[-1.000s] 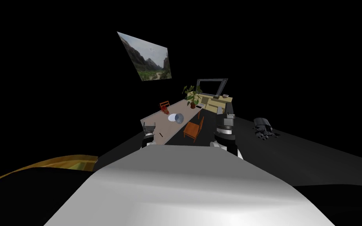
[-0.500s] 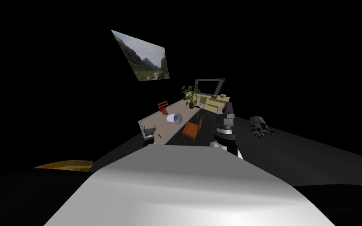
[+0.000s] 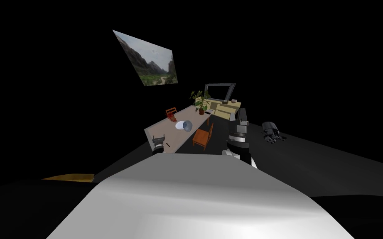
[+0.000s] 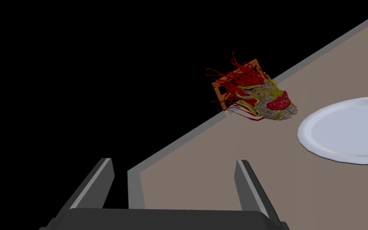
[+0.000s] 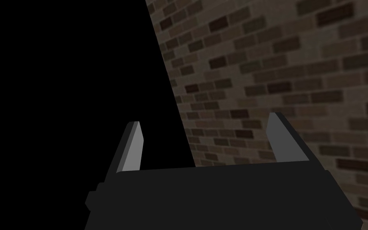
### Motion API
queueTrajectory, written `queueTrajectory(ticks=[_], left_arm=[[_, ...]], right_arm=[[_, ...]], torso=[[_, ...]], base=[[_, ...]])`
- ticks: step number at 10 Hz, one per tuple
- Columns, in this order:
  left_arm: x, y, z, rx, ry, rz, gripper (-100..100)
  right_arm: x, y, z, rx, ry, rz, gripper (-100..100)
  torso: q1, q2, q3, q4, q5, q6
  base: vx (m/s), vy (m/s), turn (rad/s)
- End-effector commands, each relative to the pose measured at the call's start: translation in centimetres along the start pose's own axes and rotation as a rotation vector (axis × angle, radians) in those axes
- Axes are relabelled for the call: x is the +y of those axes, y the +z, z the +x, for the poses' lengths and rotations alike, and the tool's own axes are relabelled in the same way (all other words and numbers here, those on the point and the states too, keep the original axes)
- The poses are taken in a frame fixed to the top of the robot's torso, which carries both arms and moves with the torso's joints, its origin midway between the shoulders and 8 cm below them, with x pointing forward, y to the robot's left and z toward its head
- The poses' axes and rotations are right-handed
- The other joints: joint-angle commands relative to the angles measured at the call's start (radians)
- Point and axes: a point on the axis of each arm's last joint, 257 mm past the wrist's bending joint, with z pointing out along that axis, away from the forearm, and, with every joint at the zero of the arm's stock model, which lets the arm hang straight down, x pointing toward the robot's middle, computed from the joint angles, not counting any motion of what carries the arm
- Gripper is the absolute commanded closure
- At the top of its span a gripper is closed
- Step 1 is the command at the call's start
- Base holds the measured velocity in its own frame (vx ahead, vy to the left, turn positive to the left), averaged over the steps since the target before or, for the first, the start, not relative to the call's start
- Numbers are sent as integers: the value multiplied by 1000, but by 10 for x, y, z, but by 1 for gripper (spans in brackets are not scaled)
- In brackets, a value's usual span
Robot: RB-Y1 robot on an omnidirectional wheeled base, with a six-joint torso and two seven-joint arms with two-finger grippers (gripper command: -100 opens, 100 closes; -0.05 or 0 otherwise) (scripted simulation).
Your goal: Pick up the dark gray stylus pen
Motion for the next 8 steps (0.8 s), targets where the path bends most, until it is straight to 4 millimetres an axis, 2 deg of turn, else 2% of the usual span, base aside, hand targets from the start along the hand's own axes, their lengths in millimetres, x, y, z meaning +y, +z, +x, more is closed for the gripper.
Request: queueTrajectory(ticks=[1,2,3,8], left_arm=[[2,-6,-15,-26,-3,-4,-100],[3,-6,-21,-46,-65,10,-100],[6,-13,-37,-80,-54,1,-100],[15,-34,-87,-212,-203,31,-100]], right_arm=[[0,0,0,0,0,0,0],[0,0,0,0,0,0,0],[0,0,0,0,0,0,0],[0,0,0,0,0,0,0]], torso=[[0,0,0,0,0,0],[0,0,0,0,0,0],[0,0,0,0,0,0],[0,0,0,0,0,0]], base=[[8,1,-1],[9,-3,-81],[12,0,-52],[16,-2,-59]])
